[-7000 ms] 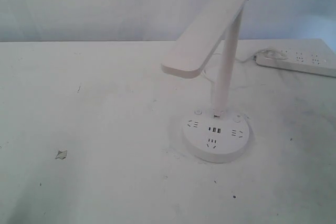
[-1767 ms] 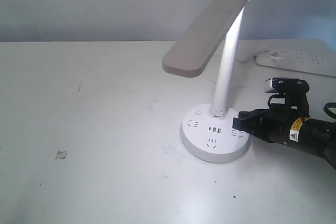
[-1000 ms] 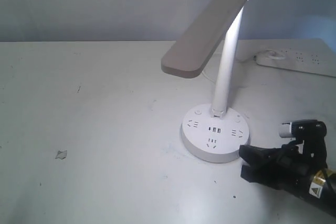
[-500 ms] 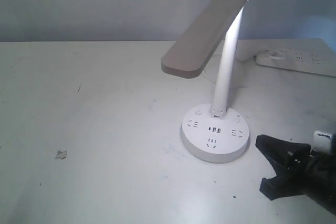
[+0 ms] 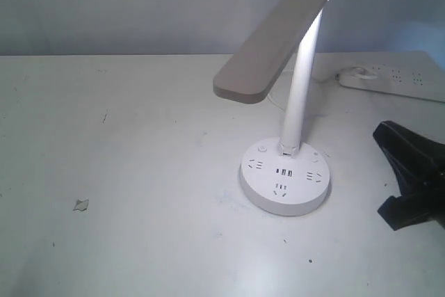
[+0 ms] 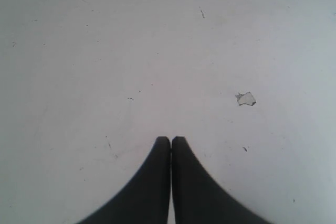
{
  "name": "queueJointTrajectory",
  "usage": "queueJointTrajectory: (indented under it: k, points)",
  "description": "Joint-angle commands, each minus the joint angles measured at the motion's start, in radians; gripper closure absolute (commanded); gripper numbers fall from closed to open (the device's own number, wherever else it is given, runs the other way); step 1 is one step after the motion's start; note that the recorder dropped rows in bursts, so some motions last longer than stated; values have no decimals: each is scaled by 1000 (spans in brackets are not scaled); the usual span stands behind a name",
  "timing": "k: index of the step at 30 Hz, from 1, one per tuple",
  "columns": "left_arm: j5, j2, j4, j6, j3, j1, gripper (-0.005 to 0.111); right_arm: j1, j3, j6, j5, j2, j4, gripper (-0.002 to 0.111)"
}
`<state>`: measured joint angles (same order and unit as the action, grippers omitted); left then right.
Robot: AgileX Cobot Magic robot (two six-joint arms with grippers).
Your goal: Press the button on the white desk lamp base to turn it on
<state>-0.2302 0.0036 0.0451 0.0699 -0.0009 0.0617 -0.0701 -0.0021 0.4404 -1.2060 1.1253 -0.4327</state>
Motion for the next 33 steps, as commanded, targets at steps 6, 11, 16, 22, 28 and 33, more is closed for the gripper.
queueJointTrajectory:
  k: [6, 11, 16, 22, 28, 33]
  points:
    - [-1, -4, -3, 1, 1, -4, 107, 0, 2, 17, 262, -329, 111, 108]
    - [-1, -4, -3, 1, 1, -4, 107, 0, 2, 47, 633, -721, 148, 108]
    - [-1, -4, -3, 1, 1, -4, 107, -2, 2, 57, 982, -1125, 215, 108]
    - [-2, -4, -6, -5, 1, -4, 107, 0, 2, 55, 1018, -1125, 215, 108]
    - [-2, -4, -6, -5, 1, -4, 107, 0, 2, 59, 1230, -1125, 215, 108]
    - [-2, -4, -6, -5, 1, -4, 107, 0, 2, 4, 1324, -1125, 215, 108]
